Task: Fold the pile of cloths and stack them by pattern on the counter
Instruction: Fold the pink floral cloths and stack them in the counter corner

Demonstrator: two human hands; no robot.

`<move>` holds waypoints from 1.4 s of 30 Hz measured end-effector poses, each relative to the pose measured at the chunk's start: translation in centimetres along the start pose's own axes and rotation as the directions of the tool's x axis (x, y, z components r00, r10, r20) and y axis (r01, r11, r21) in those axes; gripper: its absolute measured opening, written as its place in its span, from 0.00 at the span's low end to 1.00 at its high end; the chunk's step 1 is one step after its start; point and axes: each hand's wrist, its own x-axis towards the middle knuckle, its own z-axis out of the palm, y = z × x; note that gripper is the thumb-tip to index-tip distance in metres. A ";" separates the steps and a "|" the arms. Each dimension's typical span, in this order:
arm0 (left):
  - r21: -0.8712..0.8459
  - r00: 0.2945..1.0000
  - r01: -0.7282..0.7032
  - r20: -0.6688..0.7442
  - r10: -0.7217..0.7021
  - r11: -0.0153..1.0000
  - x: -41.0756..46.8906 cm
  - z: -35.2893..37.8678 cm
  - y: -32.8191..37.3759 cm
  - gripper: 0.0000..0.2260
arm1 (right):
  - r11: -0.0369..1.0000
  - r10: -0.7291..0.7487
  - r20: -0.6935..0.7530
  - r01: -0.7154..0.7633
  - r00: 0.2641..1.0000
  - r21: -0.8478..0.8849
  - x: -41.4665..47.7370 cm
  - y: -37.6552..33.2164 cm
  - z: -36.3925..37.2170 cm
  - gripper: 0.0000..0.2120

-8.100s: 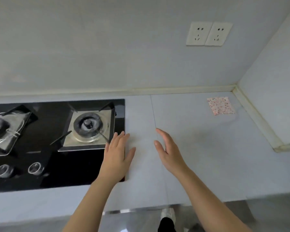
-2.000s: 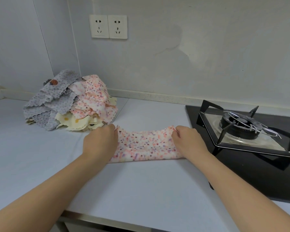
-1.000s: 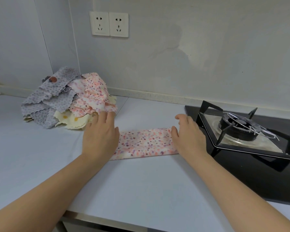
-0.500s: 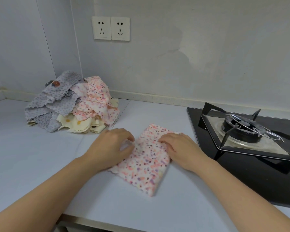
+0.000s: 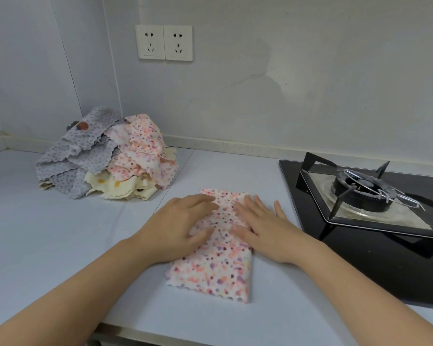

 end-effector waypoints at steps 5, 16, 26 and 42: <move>0.180 0.999 0.034 0.002 -0.035 0.983 0.5 0.5 0.0 0.24 | 0.999 0.033 -0.003 -0.033 0.999 0.002 0.2 0.3 0.2 0.31; 0.278 0.819 0.386 0.336 -0.466 0.880 1.4 0.9 -1.0 0.26 | 0.996 -0.085 0.050 0.083 0.995 0.044 0.2 0.0 0.4 0.30; 0.271 0.877 0.302 0.298 -0.378 0.914 3.0 0.5 -0.6 0.25 | 0.996 -0.080 0.074 0.077 0.994 0.043 0.0 -0.1 0.1 0.31; 0.032 0.889 0.117 0.442 -0.119 0.993 7.0 2.7 -0.8 0.22 | 0.995 -0.095 0.141 0.099 0.985 -0.027 -1.0 0.0 -0.7 0.31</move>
